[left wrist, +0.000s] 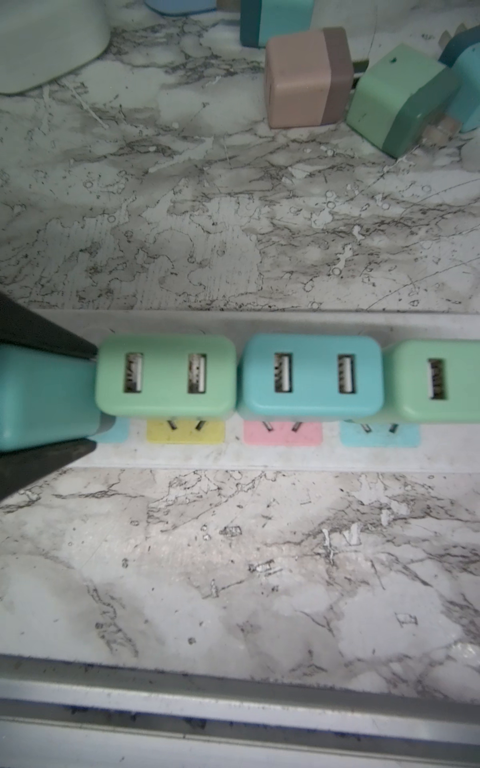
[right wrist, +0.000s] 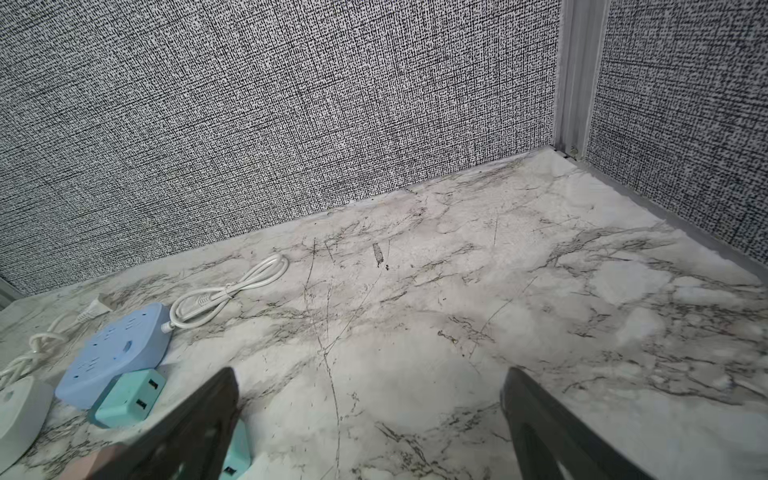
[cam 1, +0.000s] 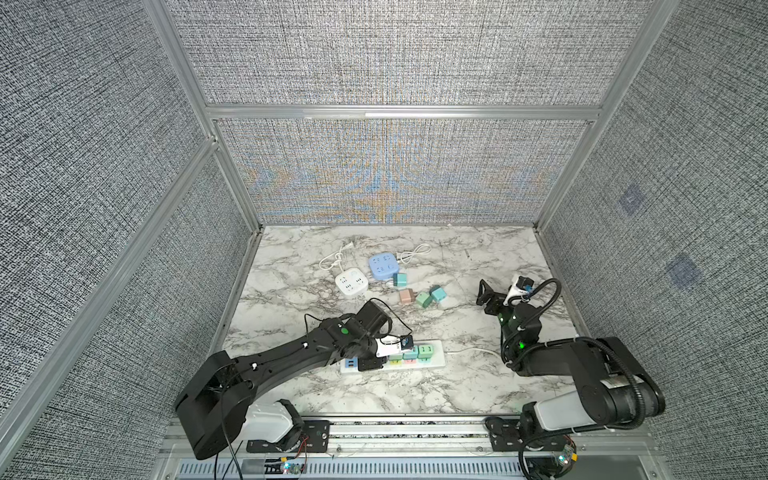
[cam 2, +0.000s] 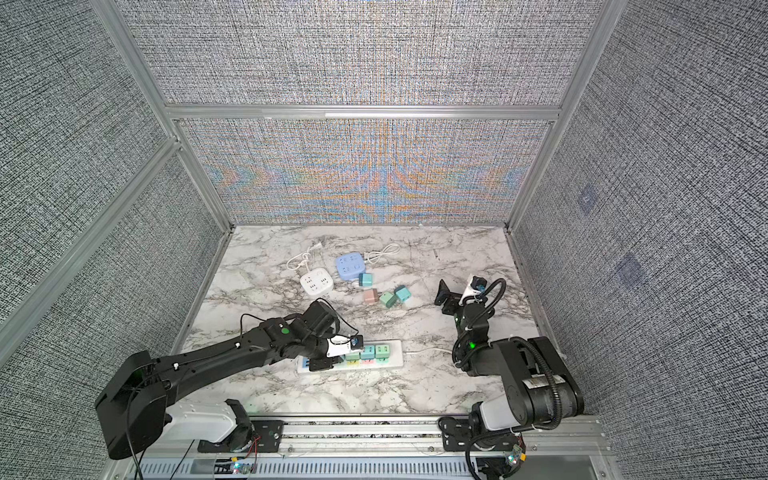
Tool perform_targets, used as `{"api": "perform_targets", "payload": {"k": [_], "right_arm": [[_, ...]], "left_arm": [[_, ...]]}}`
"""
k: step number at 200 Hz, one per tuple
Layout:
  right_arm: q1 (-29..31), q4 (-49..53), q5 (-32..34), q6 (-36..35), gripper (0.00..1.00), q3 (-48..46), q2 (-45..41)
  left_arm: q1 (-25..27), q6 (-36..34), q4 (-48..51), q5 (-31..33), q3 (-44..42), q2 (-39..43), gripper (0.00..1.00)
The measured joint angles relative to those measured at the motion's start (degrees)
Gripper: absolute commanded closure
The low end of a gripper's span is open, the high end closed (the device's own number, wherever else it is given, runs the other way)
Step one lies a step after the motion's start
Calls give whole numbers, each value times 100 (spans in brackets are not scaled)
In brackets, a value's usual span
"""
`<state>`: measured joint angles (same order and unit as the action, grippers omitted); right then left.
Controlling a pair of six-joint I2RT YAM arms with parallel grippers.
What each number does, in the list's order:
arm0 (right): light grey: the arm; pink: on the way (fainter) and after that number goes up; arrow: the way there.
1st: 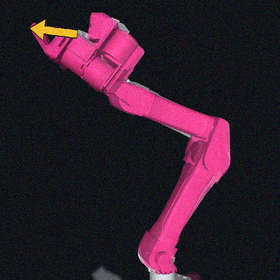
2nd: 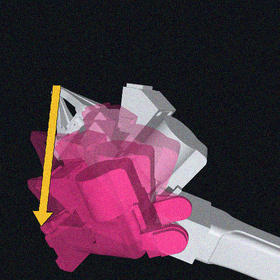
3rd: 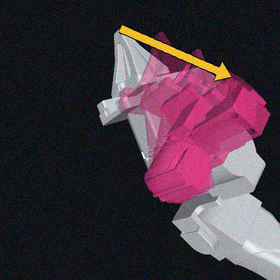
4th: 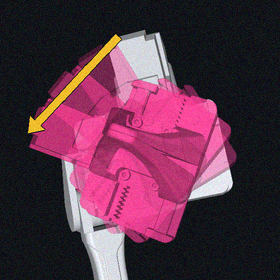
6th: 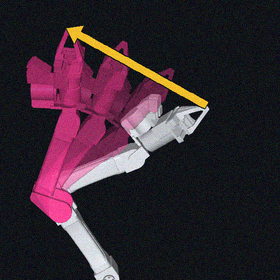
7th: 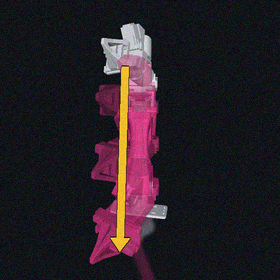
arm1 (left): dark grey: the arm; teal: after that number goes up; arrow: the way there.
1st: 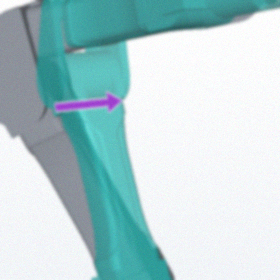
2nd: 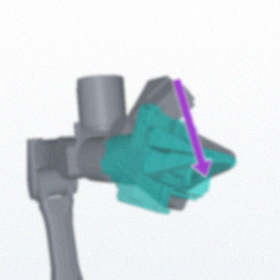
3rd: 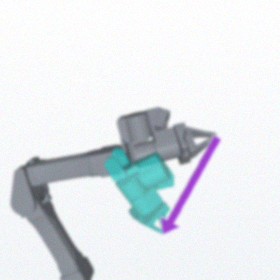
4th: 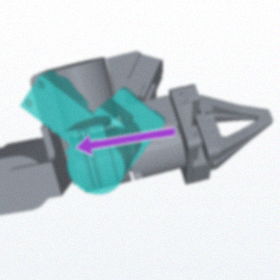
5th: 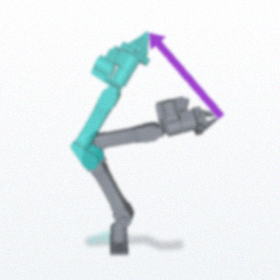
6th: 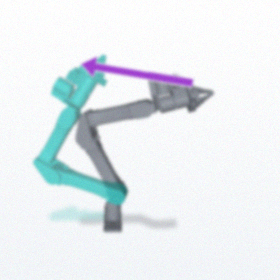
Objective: Insert the plug
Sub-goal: 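Lower the teal charger into the socket beside the green charger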
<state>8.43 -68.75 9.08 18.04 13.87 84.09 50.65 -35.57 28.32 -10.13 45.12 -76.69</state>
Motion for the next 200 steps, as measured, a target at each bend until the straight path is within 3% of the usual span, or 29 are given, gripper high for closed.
{"api": "perform_targets", "payload": {"k": [200], "right_arm": [[0, 42, -2, -2, 0, 28, 11]], "left_arm": [[-2, 7, -256, 114, -133, -245, 100]]}}
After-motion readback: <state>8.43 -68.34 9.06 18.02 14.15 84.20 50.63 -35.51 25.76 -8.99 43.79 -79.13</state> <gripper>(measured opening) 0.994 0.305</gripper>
